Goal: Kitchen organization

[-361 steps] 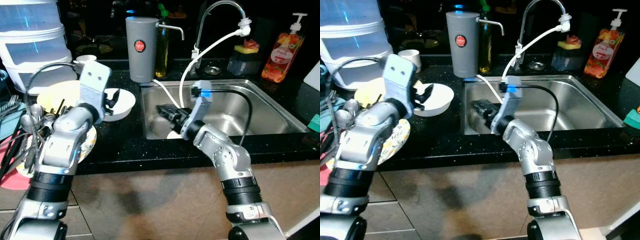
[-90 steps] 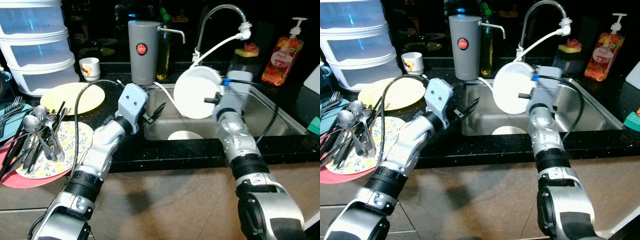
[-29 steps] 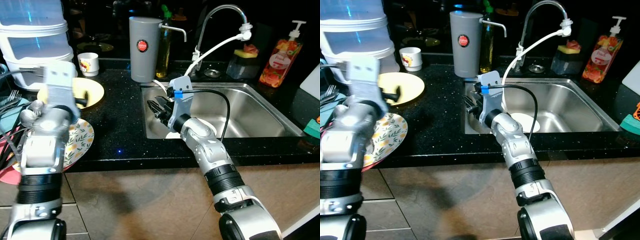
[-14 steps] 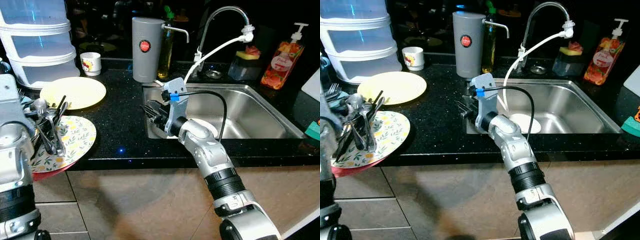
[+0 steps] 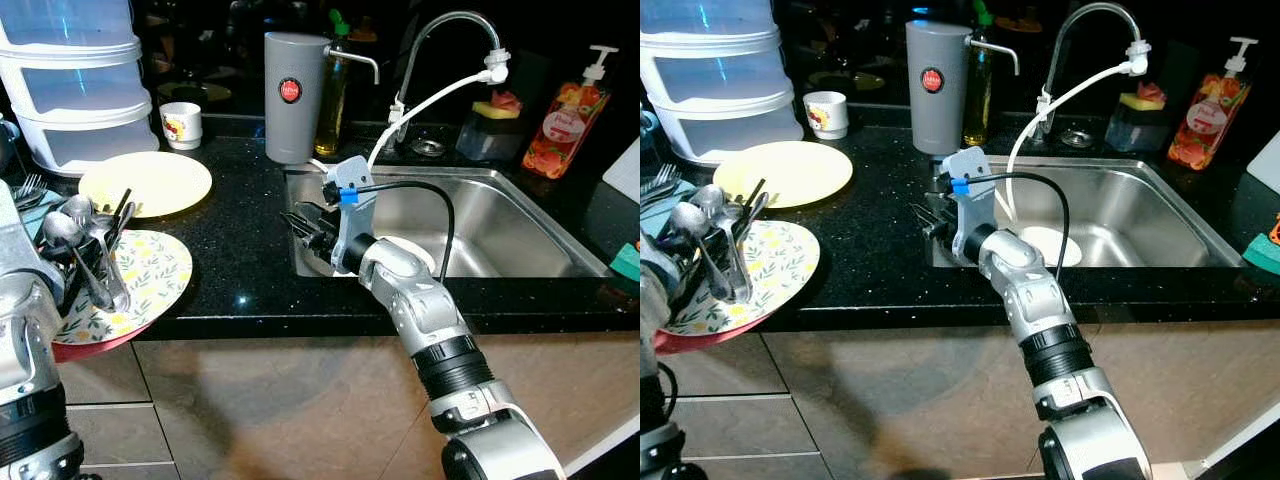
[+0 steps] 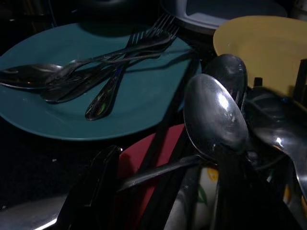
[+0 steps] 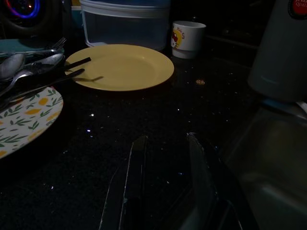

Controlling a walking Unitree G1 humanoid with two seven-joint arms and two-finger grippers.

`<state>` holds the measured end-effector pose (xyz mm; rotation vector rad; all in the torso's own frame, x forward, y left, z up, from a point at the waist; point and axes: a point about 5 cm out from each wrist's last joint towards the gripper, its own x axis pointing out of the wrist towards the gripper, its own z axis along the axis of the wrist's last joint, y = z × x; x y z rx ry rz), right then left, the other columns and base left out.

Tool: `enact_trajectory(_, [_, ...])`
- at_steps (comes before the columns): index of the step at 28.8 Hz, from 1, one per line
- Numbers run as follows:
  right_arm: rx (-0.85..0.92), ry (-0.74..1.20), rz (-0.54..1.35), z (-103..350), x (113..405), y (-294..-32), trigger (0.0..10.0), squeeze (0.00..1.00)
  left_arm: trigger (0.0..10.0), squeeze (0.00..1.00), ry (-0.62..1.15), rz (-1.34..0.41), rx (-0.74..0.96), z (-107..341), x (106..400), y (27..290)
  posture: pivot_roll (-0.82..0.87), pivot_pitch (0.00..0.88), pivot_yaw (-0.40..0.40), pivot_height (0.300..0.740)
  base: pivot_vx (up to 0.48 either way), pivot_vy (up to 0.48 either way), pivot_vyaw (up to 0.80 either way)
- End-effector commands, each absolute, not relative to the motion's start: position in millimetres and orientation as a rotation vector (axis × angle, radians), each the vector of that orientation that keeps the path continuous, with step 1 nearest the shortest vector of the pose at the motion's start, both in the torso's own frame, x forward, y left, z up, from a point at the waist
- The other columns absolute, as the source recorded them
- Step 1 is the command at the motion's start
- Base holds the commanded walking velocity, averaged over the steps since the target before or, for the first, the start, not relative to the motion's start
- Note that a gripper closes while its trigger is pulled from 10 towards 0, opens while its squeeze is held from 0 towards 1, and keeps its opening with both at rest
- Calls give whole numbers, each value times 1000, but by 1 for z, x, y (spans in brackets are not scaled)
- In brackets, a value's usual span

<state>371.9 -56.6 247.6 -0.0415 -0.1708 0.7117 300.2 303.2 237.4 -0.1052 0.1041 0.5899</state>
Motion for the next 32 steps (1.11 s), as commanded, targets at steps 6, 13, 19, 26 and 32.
enact_trajectory(6, [-62,-173,712,248,371,-58,10000,0,10000,0,169,582,-171,222,303,302,63,61,-60,740,0,0,0])
enact_trajectory(13, [-66,-174,706,248,372,-58,10000,0,10000,0,167,523,-200,223,319,291,63,61,-57,740,0,0,0])
enact_trajectory(19, [-67,-174,703,248,372,-59,10000,0,10000,0,175,459,-221,223,334,273,60,60,-54,740,0,0,0])
enact_trajectory(26, [-70,-170,695,246,372,-62,10000,0,10000,0,185,390,-243,221,349,247,54,62,-47,740,0,0,0])
enact_trajectory(32, [-70,-169,692,246,372,-62,10000,0,10000,0,188,370,-252,220,354,237,55,64,-47,740,0,0,0])
